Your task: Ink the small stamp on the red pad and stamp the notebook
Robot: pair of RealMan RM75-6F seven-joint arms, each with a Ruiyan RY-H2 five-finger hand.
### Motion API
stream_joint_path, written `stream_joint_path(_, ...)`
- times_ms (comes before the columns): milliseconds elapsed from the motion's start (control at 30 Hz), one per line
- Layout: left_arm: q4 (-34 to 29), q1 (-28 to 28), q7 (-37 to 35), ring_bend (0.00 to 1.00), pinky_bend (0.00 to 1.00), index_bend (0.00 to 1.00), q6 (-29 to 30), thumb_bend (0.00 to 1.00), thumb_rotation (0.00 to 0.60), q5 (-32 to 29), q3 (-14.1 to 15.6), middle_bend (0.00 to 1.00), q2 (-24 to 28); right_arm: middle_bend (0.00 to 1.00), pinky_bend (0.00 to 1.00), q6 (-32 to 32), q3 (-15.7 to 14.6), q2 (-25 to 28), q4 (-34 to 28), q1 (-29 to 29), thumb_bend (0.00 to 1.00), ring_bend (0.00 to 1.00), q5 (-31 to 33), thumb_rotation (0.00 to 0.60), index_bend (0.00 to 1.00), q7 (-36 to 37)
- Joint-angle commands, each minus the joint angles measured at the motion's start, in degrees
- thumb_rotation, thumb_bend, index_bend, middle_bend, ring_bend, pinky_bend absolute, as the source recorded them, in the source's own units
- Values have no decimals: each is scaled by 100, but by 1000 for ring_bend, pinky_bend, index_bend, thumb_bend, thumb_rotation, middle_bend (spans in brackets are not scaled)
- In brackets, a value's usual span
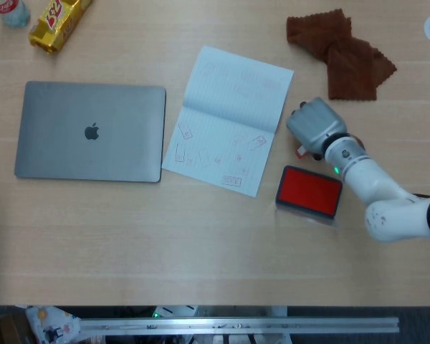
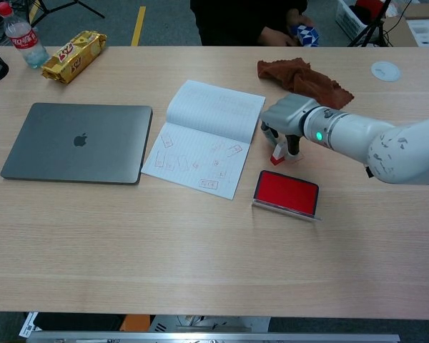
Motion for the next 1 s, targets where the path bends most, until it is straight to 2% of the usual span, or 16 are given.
stream_joint_path(33,-12,1,-3,81,113,153,8,268,600,-2,-4,2,8,358,373,24,42,75,-73,-29,170,252,-56,600,462,34)
stream_joint_path(233,6,-17,-66,77,113,153,32,268,600,-21,-56,1,10,337,343,311,146,624,-717,-175,175,242,-328,600,395,227)
stream_joint_path(500,329,-63,-147,76,113,153,267,269,600,81,-241,11,-305,332,337,1287,284,1884,-1942,-832,220,242,-1041,600,362,937)
stream_joint_path(733,581,-145,-248,76,113,153,370,269,600,189,-372,17,-566,334,338,2353,251,2358,-2214,-1694,301,242,-1614,600,362,1359)
stream_joint_path(1000,828,-248,-373,76,113,153,526,269,600,425,-489,29,-793,342,338,3397,239,2716,-2381,-2670,303,242,-2223,600,362,1745)
